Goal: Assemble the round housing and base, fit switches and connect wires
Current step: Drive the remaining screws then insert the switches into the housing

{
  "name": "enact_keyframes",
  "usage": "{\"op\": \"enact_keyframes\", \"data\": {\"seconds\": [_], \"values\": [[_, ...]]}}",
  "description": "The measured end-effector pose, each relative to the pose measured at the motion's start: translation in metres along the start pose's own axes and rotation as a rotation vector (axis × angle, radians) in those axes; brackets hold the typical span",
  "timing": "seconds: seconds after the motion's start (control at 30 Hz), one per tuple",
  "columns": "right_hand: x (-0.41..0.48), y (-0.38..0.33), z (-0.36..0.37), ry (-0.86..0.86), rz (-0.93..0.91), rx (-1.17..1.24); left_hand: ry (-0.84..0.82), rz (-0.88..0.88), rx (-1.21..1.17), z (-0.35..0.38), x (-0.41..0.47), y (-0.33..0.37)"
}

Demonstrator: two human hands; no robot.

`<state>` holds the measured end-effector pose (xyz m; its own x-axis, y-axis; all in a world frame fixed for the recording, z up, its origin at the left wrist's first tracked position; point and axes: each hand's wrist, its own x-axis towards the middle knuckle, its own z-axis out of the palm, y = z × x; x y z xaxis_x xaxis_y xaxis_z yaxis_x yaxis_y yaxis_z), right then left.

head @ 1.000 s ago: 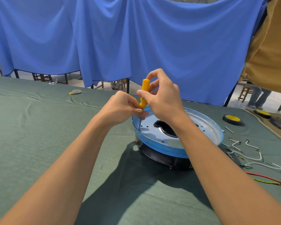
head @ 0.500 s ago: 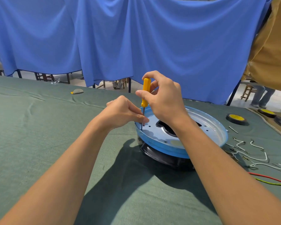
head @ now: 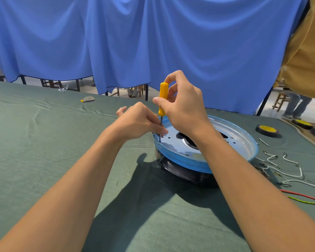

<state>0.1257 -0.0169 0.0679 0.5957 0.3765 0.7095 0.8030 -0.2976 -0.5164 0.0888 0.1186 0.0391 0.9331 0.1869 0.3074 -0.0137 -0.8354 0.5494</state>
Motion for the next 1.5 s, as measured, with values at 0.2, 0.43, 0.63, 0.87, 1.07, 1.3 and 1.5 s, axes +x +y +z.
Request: {"op": "enact_keyframes", "data": {"seconds": [0.2, 0.43, 0.63, 0.87, 1.07, 1.3, 1.5], "values": [[0.005, -0.001, -0.008, -0.117, 0.060, 0.161, -0.093, 0.044, 0.026, -0.006, 0.000, 0.003], [0.003, 0.001, -0.003, 0.004, 0.005, -0.050, -0.006, -0.003, -0.020, -0.001, -0.001, 0.004], [0.005, 0.002, -0.008, -0.089, 0.057, 0.019, -0.052, 0.019, -0.054, -0.002, 0.000, 0.002], [0.004, 0.002, -0.006, -0.057, 0.030, -0.043, -0.093, 0.029, -0.017, -0.002, 0.000, 0.001], [0.005, 0.001, -0.007, -0.098, 0.022, -0.027, -0.035, 0.015, 0.043, 0.001, 0.001, 0.003], [0.005, 0.001, -0.006, -0.043, 0.013, 0.008, -0.095, 0.030, 0.007, 0.000, 0.002, 0.001], [0.006, 0.000, -0.010, -0.079, 0.026, -0.015, 0.003, 0.036, 0.011, 0.005, 0.000, 0.001]]}}
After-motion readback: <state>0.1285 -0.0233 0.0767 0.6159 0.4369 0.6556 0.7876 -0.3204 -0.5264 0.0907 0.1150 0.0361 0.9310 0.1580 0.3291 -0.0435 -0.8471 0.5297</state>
